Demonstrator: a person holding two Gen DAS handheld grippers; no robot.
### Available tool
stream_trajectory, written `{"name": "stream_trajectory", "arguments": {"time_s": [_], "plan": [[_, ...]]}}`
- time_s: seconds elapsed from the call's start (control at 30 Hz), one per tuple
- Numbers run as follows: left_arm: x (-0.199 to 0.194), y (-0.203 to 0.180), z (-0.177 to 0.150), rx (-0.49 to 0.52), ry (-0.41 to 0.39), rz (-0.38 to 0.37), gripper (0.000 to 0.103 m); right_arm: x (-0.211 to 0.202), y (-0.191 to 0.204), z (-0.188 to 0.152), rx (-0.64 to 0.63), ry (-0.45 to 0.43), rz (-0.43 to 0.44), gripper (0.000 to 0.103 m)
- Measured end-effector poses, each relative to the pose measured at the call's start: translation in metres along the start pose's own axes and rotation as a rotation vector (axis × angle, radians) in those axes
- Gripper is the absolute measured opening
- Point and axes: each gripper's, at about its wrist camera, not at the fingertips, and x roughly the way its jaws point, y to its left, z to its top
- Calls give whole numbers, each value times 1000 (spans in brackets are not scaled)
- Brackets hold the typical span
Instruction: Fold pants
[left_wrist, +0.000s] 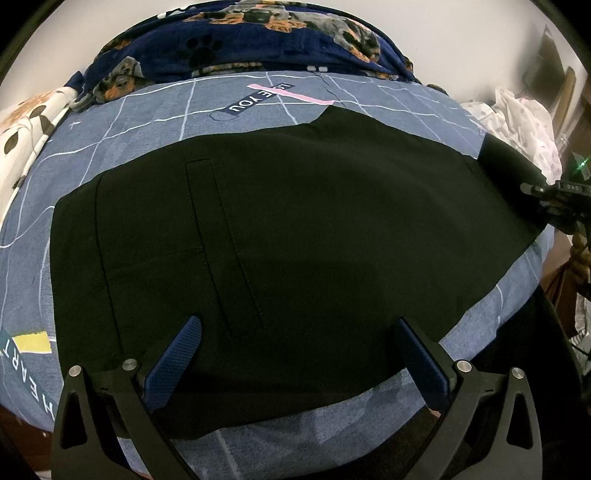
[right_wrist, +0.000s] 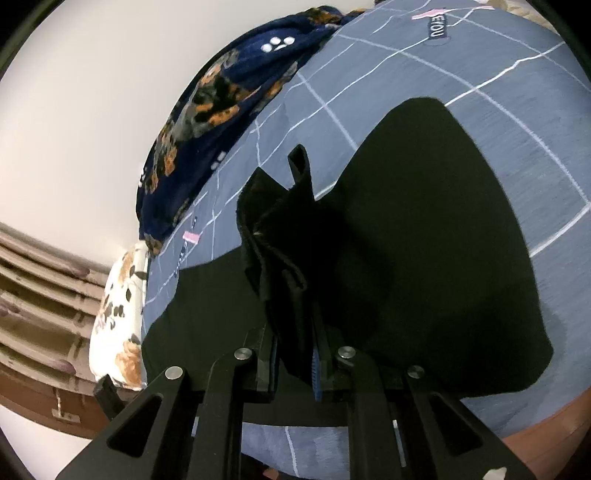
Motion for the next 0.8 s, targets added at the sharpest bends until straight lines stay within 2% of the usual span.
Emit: {"name": "stream_trajectory", "arguments": {"time_s": [0.8], "plan": [[1,-1,-1,3,1,1,103,31,30,-19,-77,75,5,12]]}}
